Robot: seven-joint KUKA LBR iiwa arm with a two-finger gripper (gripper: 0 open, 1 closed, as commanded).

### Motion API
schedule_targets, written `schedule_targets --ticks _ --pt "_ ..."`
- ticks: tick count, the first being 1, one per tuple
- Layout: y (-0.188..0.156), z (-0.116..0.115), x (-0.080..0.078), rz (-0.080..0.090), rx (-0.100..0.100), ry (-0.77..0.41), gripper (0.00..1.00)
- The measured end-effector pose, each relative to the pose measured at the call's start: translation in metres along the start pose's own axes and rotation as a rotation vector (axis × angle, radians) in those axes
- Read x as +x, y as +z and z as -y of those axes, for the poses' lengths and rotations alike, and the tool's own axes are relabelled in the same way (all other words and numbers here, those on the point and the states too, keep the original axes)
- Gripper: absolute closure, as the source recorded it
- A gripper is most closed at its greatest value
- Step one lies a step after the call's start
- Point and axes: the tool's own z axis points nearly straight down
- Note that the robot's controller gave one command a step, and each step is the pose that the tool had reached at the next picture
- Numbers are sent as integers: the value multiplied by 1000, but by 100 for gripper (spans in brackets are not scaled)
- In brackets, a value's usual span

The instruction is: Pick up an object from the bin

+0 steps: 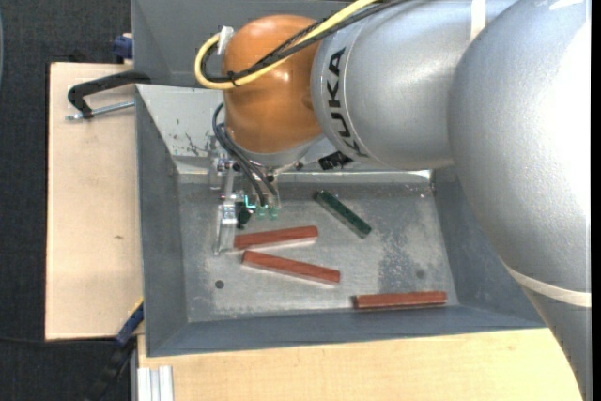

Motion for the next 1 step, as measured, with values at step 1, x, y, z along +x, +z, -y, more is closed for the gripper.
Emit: schedule_targets --ticks 1 --pt "-5 1 -2 8 -2 3 100"
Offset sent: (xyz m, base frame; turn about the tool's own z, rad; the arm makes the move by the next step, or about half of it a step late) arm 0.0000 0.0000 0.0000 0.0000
